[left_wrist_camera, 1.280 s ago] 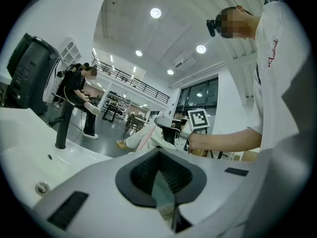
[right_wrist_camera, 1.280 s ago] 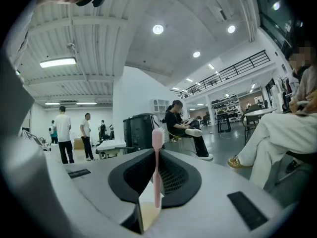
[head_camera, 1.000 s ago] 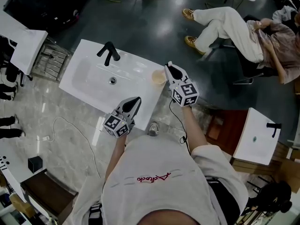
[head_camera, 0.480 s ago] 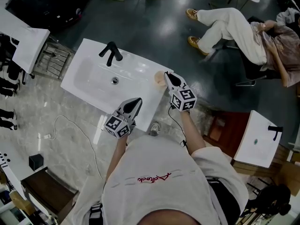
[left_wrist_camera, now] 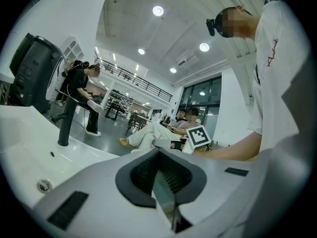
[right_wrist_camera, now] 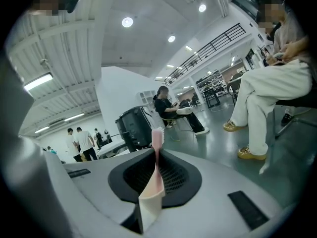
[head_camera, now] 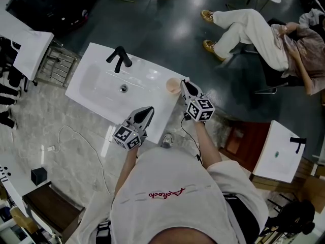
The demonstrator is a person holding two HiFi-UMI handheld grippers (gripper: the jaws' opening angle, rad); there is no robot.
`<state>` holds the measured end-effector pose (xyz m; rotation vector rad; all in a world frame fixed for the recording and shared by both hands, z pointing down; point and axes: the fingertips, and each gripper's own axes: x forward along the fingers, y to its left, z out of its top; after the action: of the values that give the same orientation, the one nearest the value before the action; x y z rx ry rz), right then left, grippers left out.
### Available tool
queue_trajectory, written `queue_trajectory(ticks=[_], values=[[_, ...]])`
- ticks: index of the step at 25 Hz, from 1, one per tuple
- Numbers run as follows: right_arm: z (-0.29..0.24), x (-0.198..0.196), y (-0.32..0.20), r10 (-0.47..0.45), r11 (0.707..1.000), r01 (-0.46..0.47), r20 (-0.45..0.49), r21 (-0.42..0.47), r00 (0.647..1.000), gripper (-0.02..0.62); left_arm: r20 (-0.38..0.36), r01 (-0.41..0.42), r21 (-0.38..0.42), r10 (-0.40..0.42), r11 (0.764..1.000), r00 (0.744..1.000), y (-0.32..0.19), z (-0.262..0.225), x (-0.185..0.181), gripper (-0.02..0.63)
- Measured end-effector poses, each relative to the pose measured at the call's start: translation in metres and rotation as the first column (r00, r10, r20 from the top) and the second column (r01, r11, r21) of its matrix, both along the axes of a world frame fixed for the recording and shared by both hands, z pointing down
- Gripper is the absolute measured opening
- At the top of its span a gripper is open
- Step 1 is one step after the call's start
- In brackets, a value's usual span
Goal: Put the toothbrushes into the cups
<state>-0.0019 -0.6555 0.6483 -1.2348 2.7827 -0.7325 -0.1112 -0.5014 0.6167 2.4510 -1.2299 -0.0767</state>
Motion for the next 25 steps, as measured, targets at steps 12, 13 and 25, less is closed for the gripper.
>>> queue_trajectory(ticks=[12, 13, 25], values=[[0.009, 0.003, 0.0, -0.001, 1.0, 0.002, 0.035, -0.031, 0.999, 0.134, 0.001, -0.007, 0.012, 0.007, 1.0, 1.0, -0.001, -0.003, 0.0, 0.014], [0.009, 0.003, 0.0, 0.0, 1.0, 0.001, 0.032, -0.031, 1.0, 0.143, 0.0, -0.011, 0.012, 0.011, 1.0, 1.0, -0.002, -0.004, 0.001, 0.014], [0.013, 0.021, 0.011, 0.014, 0.999, -0.014, 0.001, -0.034, 1.0, 0.138, 0.003, -0.045, 0.024, 0.045, 0.999, 0.999, -0.002, -0.008, 0.014, 0.014]])
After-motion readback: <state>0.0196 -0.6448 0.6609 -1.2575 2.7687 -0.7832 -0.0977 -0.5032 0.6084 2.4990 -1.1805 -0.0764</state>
